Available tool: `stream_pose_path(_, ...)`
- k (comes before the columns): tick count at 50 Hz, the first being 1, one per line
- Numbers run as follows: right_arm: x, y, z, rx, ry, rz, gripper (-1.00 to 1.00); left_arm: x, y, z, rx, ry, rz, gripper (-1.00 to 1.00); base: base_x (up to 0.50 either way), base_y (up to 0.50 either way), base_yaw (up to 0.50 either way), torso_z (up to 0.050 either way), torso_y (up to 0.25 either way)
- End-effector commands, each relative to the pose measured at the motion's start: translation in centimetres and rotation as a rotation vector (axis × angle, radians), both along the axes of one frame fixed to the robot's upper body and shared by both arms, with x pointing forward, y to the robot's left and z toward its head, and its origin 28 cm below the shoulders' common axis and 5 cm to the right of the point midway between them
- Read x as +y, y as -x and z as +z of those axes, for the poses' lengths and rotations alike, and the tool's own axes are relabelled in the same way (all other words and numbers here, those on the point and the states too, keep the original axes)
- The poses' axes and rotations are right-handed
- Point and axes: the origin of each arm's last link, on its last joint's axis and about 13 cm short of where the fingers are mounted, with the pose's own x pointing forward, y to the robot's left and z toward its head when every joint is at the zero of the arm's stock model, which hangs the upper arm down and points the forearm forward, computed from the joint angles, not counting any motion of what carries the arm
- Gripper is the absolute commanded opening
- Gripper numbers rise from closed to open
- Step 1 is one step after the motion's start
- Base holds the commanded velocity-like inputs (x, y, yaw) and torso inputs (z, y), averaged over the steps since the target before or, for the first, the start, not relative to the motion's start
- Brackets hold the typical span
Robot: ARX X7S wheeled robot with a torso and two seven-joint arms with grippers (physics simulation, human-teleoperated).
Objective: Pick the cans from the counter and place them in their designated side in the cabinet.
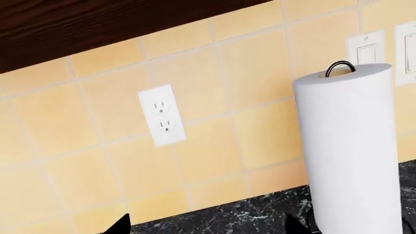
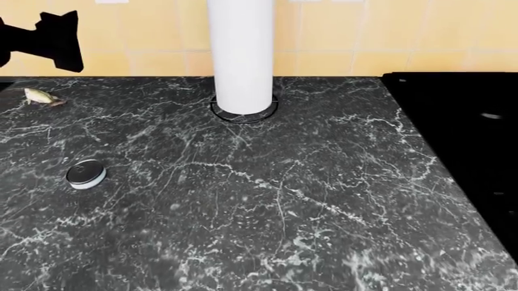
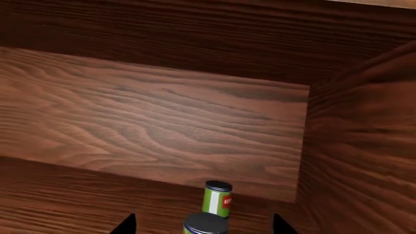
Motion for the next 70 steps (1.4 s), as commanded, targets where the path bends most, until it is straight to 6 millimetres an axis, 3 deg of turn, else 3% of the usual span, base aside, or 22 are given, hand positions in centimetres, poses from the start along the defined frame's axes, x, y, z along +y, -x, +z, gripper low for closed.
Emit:
stream_pose_path(1, 0.0, 0.0, 0.0, 0.0, 0.0, 0.0, 1.0, 0.0, -0.2, -0.2, 0.005, 0.004, -0.003, 1.0, -0.31, 0.0, 0.0, 0.0, 0.0)
stream_pose_path(32, 0.0, 0.0, 0.0, 0.0, 0.0, 0.0, 1.0, -0.1, -0.8, -0.7, 0.009, 0.018, -0.022, 1.0, -0.28, 0.0, 0.0, 0.0, 0.0)
stream_pose_path(43, 0.0, 0.0, 0.0, 0.0, 0.0, 0.0, 1.0, -0.5, -0.9, -1.1, -0.02, 0.013, -0.041, 1.0, 0.0, 0.0, 0.0, 0.0, 0.0)
stream_pose_path(44, -1.0, -2.5, -2.5, 0.084, -0.063, -0.04, 1.0, -0.5, -0.9, -1.1, -0.023, 0.014, -0.044, 1.0, 0.0, 0.0, 0.0, 0.0, 0.0)
stream_pose_path(52, -1.2, -4.6, -4.1, -0.008, -0.076, 0.049, 1.0, -0.9, -1.1, -1.4, -0.043, 0.038, -0.061, 1.0, 0.0, 0.0, 0.0, 0.0, 0.0)
stream_pose_path(70, -2.4, -6.4, -6.8, -0.05, -0.073, 0.193, 1.0, -1.5, -1.6, -2.5, -0.08, 0.099, -0.083, 1.0, 0.0, 0.0, 0.0, 0.0, 0.0)
